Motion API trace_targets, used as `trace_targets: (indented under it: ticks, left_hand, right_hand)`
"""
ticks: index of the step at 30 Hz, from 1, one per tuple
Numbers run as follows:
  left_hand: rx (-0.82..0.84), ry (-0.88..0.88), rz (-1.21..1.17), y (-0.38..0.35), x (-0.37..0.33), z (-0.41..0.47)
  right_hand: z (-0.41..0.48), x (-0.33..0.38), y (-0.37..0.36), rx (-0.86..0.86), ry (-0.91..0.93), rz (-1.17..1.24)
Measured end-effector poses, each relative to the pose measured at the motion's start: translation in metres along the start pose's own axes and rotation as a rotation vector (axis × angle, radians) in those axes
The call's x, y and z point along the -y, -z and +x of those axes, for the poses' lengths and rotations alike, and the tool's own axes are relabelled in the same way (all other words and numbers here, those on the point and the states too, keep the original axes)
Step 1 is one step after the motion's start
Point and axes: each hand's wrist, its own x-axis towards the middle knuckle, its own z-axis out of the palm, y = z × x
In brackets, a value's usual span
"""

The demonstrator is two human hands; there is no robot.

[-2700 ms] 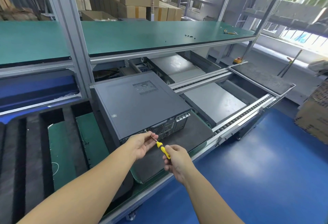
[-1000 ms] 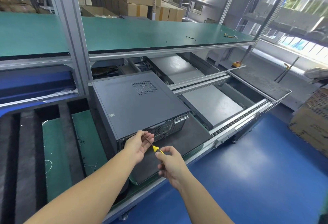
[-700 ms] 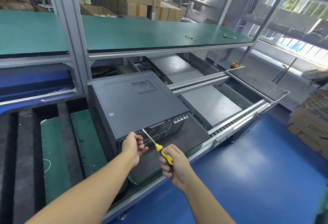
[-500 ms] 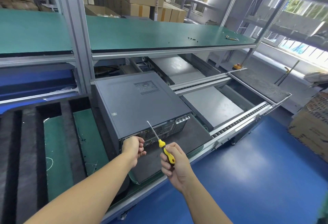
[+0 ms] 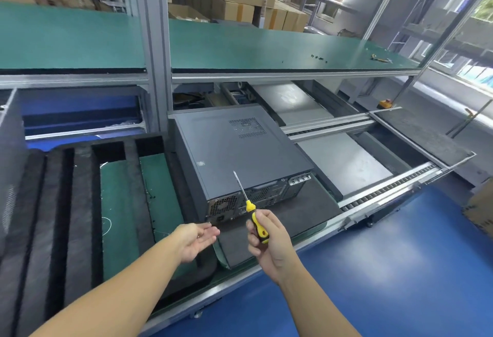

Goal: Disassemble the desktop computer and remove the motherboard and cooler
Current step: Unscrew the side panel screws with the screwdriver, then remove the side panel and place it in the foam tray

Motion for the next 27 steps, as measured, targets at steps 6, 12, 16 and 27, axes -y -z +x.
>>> trace_targets:
  ticks: [6,12,16,27]
  left_hand:
    - [-0.112,-0.032,-0.126,0.044,-0.017,-0.003]
    - [-0.139,0.028,0.11,0.062,-0.032,-0.011]
    - [-0.078,0.022,0.106,0.063,-0.04,-0.018]
    - [-0.169,-0.224,0.068,0.078,-0.038,-0.014]
  right_hand:
    - [0.014,-0.02,-0.033,0.045,0.012,-0.163]
    - [0.025,-0.033,-0.055,0.061,-0.04,-0.22]
    - [0.029,-0.039,-0.066,0.066,-0.031,-0.253]
    - [0.027,-0.039,-0.072,-0.015,-0.086,-0.1]
